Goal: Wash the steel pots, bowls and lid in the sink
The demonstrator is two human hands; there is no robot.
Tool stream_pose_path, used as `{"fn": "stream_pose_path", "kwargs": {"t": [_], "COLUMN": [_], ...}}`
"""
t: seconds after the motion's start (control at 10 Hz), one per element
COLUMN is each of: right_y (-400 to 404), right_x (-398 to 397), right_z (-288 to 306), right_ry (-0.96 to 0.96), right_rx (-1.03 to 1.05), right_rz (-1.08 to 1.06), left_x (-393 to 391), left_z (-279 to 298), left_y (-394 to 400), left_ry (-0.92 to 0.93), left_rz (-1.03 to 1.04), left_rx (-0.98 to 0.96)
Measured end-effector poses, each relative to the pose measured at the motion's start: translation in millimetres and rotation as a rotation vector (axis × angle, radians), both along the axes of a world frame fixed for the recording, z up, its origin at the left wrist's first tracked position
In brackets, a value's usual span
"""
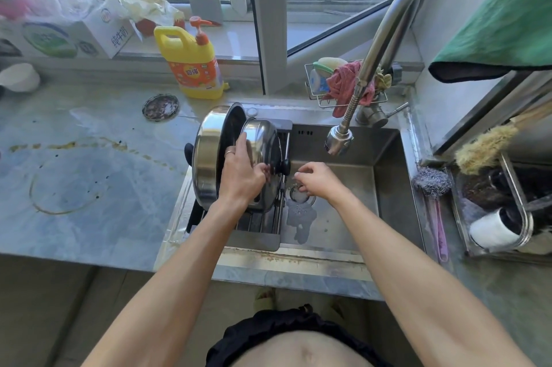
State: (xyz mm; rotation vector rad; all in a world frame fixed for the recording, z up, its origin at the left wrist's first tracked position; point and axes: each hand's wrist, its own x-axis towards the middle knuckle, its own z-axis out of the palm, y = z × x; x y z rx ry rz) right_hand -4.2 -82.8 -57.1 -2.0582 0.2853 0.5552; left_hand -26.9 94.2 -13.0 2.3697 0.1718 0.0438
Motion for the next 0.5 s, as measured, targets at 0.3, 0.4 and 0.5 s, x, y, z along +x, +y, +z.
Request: {"fn": "stream_pose_path", "kwargs": {"t": [0.3,0.4,0.5], "right_y": [-4,-4,-4], "right_x": [-9,-10,-16], "right_z": [3,3,4], "right_ry": [0.019,-0.014,-0.054], "right_rx": [0.047,0.075,0.067], "right_rz": [-0.038,-0.066,-0.071], "left_x": [-4,-7,-14], "left_z": [4,9,6], "left_y": [0,0,-2], "left_ry": [0.019,-0.053,-0.179], "left_rz": [-0.075,-0.120,-0.182], "left_rx": [0.169,0.191,0.202]}}
